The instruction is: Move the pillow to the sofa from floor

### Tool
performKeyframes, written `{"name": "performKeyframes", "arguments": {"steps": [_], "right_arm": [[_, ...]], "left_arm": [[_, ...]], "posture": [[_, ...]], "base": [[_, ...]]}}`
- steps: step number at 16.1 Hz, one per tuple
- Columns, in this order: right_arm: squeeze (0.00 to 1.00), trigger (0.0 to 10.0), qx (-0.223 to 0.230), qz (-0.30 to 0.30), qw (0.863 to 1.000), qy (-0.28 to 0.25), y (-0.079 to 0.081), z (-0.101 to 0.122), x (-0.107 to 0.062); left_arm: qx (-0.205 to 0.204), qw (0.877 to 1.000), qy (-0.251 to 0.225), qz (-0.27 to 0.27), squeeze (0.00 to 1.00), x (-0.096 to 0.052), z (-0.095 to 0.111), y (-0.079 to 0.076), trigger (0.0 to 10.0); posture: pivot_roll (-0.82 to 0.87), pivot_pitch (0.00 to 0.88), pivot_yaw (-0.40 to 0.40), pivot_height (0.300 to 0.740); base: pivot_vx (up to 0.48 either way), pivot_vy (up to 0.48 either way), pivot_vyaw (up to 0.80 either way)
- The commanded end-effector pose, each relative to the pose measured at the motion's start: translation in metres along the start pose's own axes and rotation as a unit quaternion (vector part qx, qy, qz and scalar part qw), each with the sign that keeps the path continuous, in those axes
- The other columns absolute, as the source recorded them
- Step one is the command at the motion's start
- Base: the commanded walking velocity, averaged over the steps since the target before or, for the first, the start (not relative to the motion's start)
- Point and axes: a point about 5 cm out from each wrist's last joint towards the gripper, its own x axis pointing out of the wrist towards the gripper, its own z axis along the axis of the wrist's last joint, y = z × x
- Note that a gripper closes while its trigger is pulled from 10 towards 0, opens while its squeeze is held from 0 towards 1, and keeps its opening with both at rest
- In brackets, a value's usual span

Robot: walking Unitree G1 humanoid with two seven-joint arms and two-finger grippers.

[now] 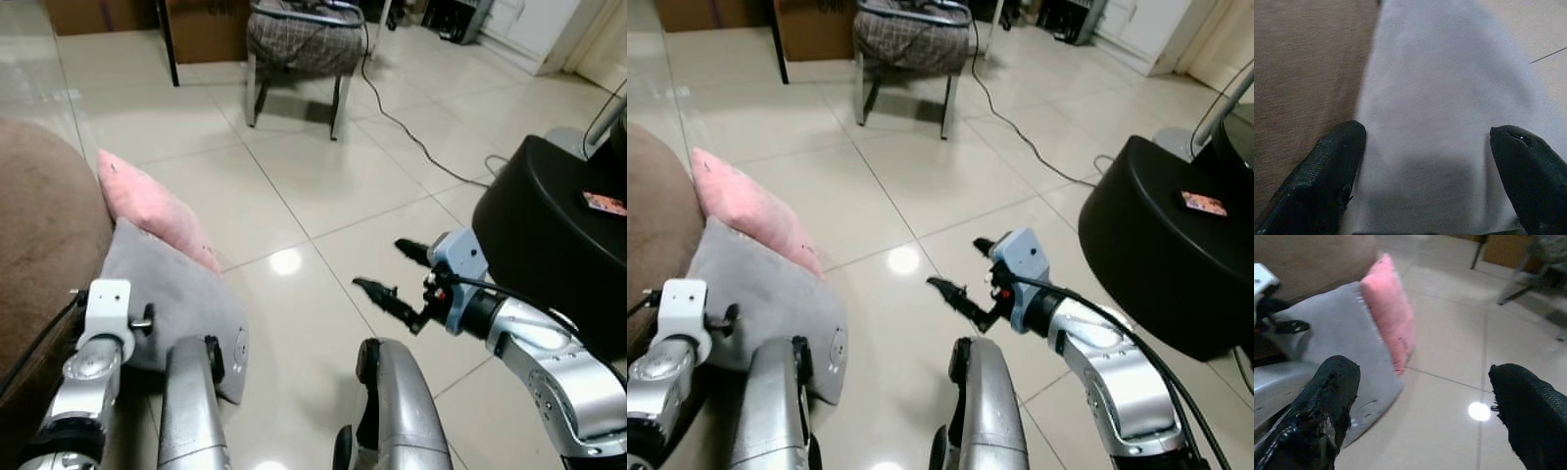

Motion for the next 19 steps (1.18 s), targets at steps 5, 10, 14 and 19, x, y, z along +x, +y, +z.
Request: {"name": "performKeyframes", "arguments": {"steps": [5,10,14,19], "right_arm": [[1.00,10.0,-0.011,0.079,0.997,0.009,0.014,0.006,-0.003],[0.75,10.0,-0.020,0.083,0.996,0.018,0.015,0.006,-0.004],[0.00,10.0,-0.022,0.081,0.996,0.021,0.015,0.006,-0.007],[0.00,10.0,-0.016,0.111,0.993,0.025,0.022,0.005,-0.011]], "left_arm": [[0.052,0.995,0.042,0.069,0.00,0.001,-0.019,0.020,10.0],[-0.074,0.994,0.076,-0.013,0.00,0.005,-0.024,-0.005,10.0],[-0.095,0.990,0.085,-0.057,0.00,0.006,-0.025,-0.016,4.9],[-0.112,0.988,0.075,-0.069,0.00,0.008,-0.020,-0.020,0.0]], "posture": [[-0.03,0.145,-0.138,0.475],[-0.04,0.142,-0.132,0.475],[-0.04,0.130,-0.124,0.475],[-0.04,0.116,-0.121,0.475]], "base": [[0.000,0.000,0.00],[0.000,0.000,0.00],[0.000,0.000,0.00],[0.000,0.000,0.00]]}}
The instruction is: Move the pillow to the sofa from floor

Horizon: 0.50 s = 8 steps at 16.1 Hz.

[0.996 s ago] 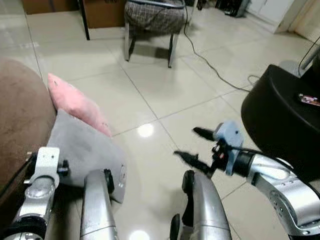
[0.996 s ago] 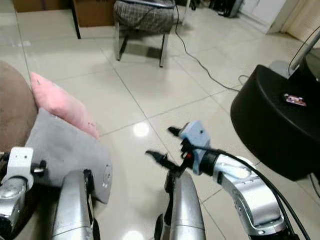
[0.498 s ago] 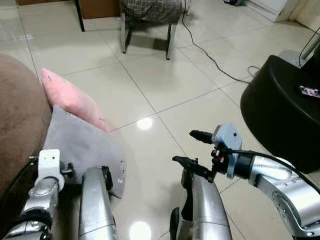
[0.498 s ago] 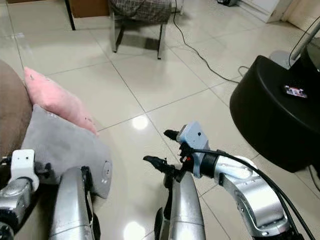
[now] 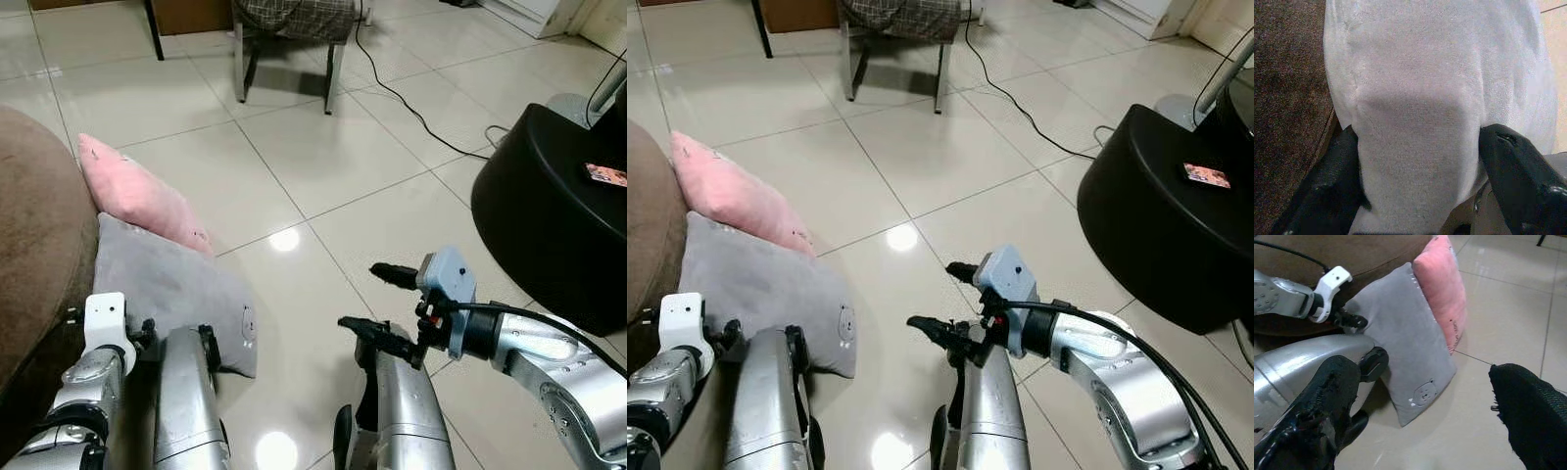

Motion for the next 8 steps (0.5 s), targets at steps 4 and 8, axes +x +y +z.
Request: {"name": "performKeyframes", "arguments": {"steps": [4,8], "right_arm": [[0.00,10.0,0.009,0.085,0.996,0.035,0.013,-0.002,-0.008],[0.00,10.0,0.004,0.090,0.995,0.042,0.013,-0.003,-0.009]], "left_arm": [[-0.005,1.000,-0.005,-0.029,0.00,0.002,0.002,-0.011,0.0],[-0.001,0.999,-0.009,-0.044,0.00,0.002,0.003,-0.015,0.0]], "posture": [[-0.03,0.110,-0.120,0.475],[-0.04,0.107,-0.117,0.475]], "base": [[0.000,0.000,0.00],[0.000,0.000,0.00]]}}
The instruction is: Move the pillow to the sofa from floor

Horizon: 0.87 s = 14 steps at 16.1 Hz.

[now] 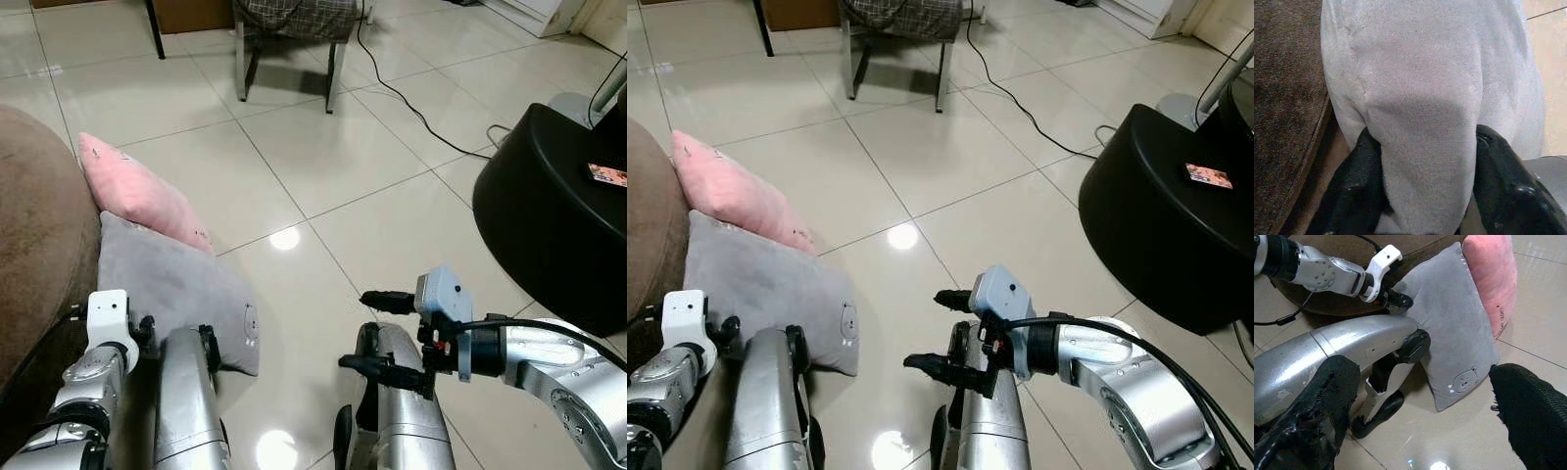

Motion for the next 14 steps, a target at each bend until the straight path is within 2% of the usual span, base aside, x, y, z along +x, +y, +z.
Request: {"name": "performKeyframes", "arguments": {"steps": [1,14], "right_arm": [[0.00,10.0,-0.004,0.002,1.000,0.008,0.0009,0.0000,-0.0024],[0.00,10.0,-0.009,-0.004,1.000,0.005,0.0008,-0.0016,0.0012]], "left_arm": [[0.001,1.000,0.002,-0.021,0.00,0.0019,-0.0004,-0.0111,0.0],[0.033,0.999,0.014,-0.025,0.00,0.0026,-0.0018,-0.0139,0.0]], "posture": [[-0.04,0.107,-0.117,0.475],[-0.03,0.072,-0.098,0.475]], "base": [[0.000,0.000,0.00],[0.000,0.000,0.00]]}}
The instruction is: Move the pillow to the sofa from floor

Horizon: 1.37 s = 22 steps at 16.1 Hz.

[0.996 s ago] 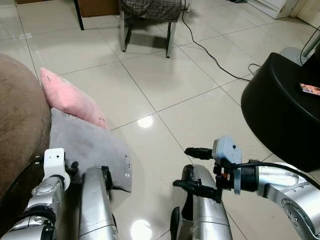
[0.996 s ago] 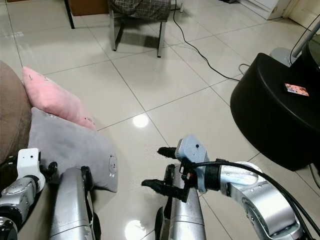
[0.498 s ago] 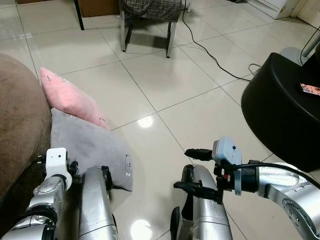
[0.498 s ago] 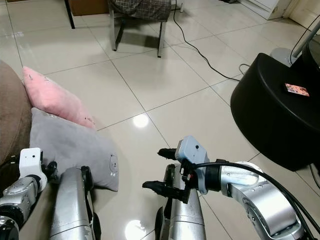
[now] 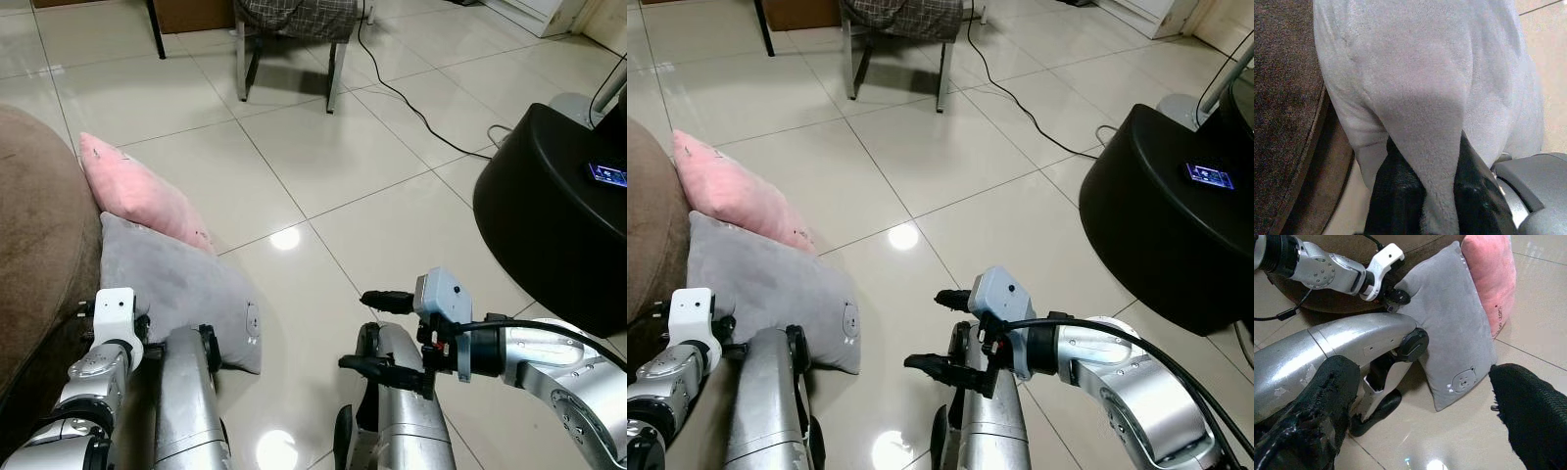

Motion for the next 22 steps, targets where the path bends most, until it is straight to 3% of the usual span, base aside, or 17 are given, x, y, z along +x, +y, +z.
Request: {"name": "performKeyframes", "arguments": {"steps": [1,8,9,10,11,12,15,16,20,22], "right_arm": [[0.00,10.0,-0.003,-0.001,1.000,0.003,0.001,-0.002,0.001],[0.00,10.0,-0.015,-0.005,1.000,-0.005,-0.002,0.000,0.008],[0.00,10.0,-0.017,-0.010,1.000,-0.007,-0.003,0.000,0.009],[0.00,10.0,-0.019,-0.040,0.999,-0.006,-0.006,-0.003,0.010],[0.00,10.0,-0.020,-0.055,0.998,-0.008,-0.008,-0.004,0.010],[0.00,10.0,-0.015,-0.111,0.994,-0.016,-0.018,-0.006,0.009],[0.00,10.0,-0.008,-0.165,0.985,-0.042,-0.026,-0.005,0.007],[0.00,10.0,-0.008,-0.177,0.982,-0.058,-0.026,-0.004,0.010],[0.00,10.0,-0.022,-0.217,0.972,-0.088,-0.038,0.003,0.017],[0.00,10.0,-0.031,-0.257,0.957,-0.129,-0.049,0.019,0.016]], "left_arm": [[0.014,1.000,0.011,-0.020,0.00,0.001,-0.003,-0.010,0.0],[0.021,0.999,-0.019,-0.032,0.00,0.003,0.004,-0.020,0.0],[0.024,0.998,-0.038,-0.045,0.00,0.002,0.008,-0.024,0.0],[0.031,0.990,-0.106,-0.085,0.00,-0.001,0.020,-0.038,0.0],[0.031,0.987,-0.128,-0.095,0.00,-0.004,0.024,-0.042,0.0],[0.031,0.975,-0.188,-0.114,0.00,-0.016,0.035,-0.050,0.0],[0.026,0.954,-0.270,-0.125,0.00,-0.048,0.058,-0.055,0.0],[0.022,0.946,-0.309,-0.097,0.00,-0.072,0.072,-0.050,0.0],[0.007,0.930,-0.365,-0.043,0.00,-0.103,0.096,-0.044,0.0],[-0.018,0.906,-0.418,-0.066,0.00,-0.126,0.125,-0.054,0.0]], "posture": [[-0.03,0.069,-0.097,0.475],[-0.01,0.015,-0.082,0.475],[-0.01,0.002,-0.076,0.475],[0.00,0.000,-0.075,0.475],[0.00,0.000,-0.075,0.475],[0.02,0.000,-0.080,0.475],[0.05,0.000,-0.080,0.475],[0.07,0.000,-0.081,0.475],[0.09,0.000,-0.079,0.475],[0.09,0.000,-0.078,0.475]], "base": [[0.000,0.000,0.00],[0.000,0.000,0.00],[0.000,0.000,0.00],[0.000,0.000,0.00],[0.000,0.000,0.00],[0.000,0.000,0.00],[0.000,0.000,0.00],[0.000,0.000,0.00],[0.000,0.000,0.00],[0.000,0.000,0.00]]}}
